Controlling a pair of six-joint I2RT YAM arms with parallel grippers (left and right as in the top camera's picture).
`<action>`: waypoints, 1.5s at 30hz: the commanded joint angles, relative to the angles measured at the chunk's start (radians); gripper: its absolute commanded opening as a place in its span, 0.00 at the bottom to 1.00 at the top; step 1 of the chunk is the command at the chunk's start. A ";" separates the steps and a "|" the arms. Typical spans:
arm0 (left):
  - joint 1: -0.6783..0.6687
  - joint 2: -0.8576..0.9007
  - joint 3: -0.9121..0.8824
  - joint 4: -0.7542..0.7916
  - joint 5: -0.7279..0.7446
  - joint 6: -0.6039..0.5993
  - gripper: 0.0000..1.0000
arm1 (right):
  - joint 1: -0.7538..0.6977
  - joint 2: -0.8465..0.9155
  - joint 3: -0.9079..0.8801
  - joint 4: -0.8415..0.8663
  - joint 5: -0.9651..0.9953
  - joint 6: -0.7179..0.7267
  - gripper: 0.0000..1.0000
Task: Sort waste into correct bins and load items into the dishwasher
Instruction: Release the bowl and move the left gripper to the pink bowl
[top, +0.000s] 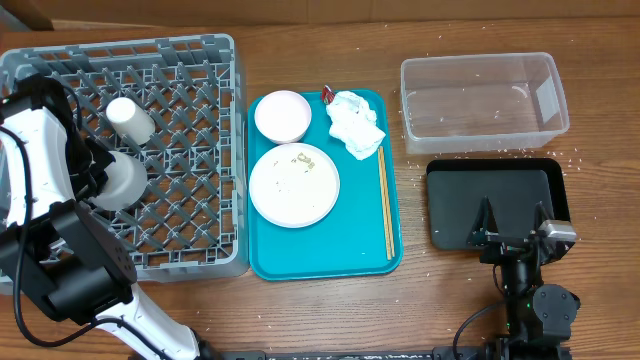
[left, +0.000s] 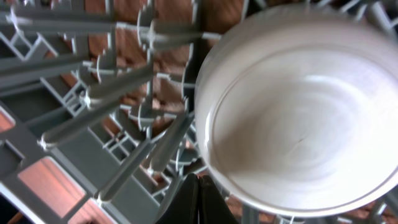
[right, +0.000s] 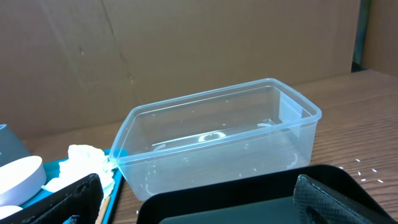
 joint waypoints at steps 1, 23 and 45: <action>0.006 -0.026 0.013 -0.041 -0.014 -0.024 0.04 | -0.003 -0.010 -0.011 0.006 0.009 -0.001 1.00; -0.276 -0.409 0.142 -0.134 0.599 0.318 0.88 | -0.003 -0.010 -0.011 0.006 0.009 -0.001 1.00; -0.714 0.042 0.110 0.470 0.034 0.311 0.66 | -0.003 -0.010 -0.010 0.006 0.009 -0.001 1.00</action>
